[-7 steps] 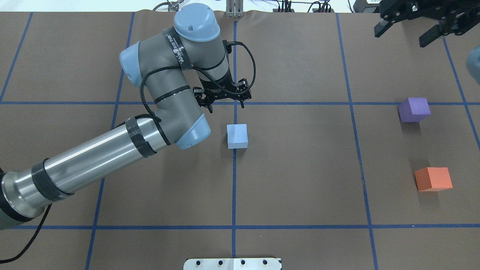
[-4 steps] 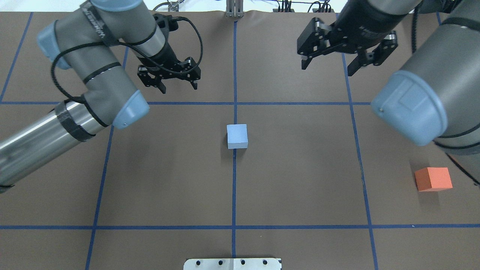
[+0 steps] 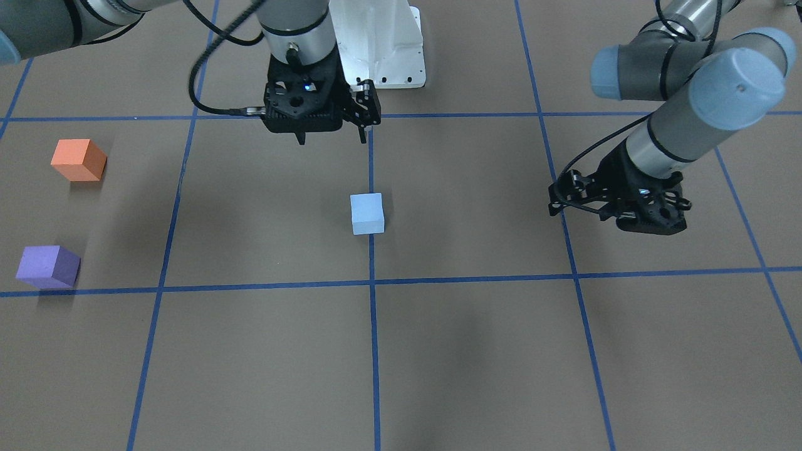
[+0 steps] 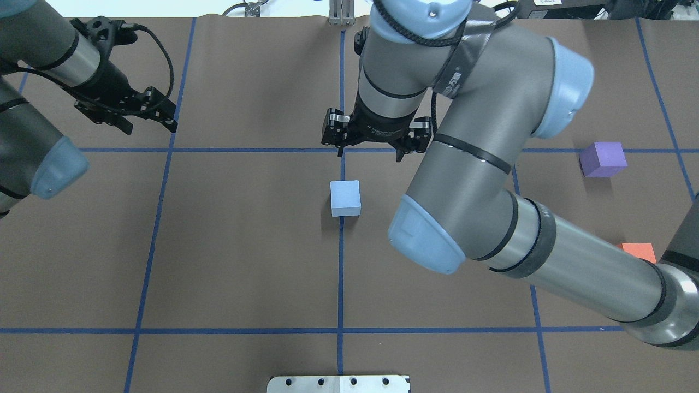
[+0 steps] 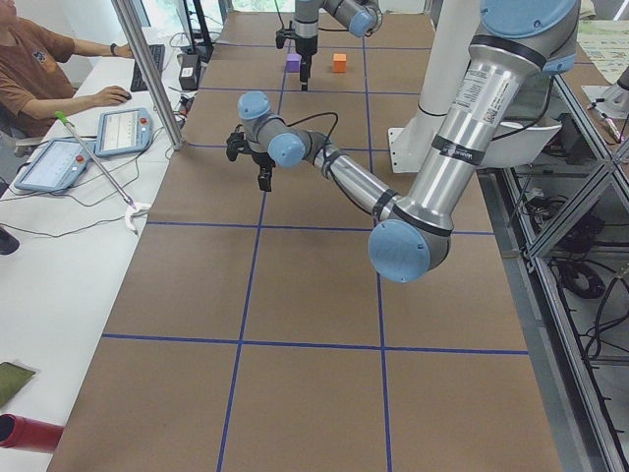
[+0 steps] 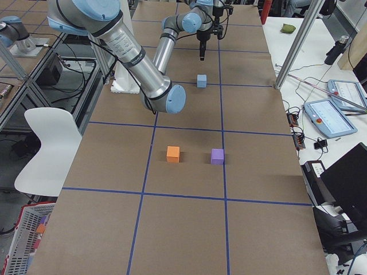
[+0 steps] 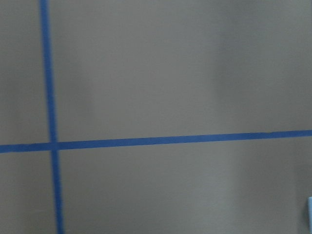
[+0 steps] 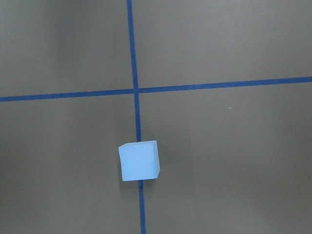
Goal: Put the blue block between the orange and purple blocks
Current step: 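Close the right gripper on the cube while the left arm withdraws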
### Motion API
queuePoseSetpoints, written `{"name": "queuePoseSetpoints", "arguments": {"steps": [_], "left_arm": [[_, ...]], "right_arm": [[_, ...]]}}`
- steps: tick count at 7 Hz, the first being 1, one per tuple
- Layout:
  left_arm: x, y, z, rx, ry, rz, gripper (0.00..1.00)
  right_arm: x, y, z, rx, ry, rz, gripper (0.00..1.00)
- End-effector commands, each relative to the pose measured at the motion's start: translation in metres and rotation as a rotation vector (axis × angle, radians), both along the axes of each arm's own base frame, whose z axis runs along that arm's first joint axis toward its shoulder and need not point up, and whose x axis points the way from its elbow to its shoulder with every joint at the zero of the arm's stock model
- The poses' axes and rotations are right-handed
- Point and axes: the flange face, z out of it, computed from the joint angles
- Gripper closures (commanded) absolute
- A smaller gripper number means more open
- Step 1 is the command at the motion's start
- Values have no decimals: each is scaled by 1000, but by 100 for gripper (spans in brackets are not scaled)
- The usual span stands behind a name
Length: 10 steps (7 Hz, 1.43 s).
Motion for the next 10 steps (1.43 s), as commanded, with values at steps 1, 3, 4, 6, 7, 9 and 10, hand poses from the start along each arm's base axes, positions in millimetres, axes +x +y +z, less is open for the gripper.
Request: {"name": "queuePoseSetpoints", "arguments": {"steps": [1, 3, 4, 6, 7, 9, 10], "left_arm": [[-51, 3, 41, 64, -36, 14, 0], [-61, 3, 46, 58, -39, 3, 0], [-62, 4, 45, 60, -39, 0, 0], [-61, 4, 45, 61, -39, 2, 0], [-61, 4, 45, 61, -39, 2, 0], [-61, 4, 46, 59, -41, 1, 0], [-61, 4, 47, 58, -43, 0, 0]], "right_arm": [[-76, -11, 34, 28, 21, -14, 0], [-117, -14, 71, 40, 87, -42, 0], [-129, -16, 82, 90, 102, -76, 0], [-152, -14, 99, 100, 90, -91, 0], [-158, -13, 106, 96, 99, -98, 0], [-166, -7, 115, 94, 115, -107, 0], [-167, -8, 114, 106, 111, -99, 40]]}}
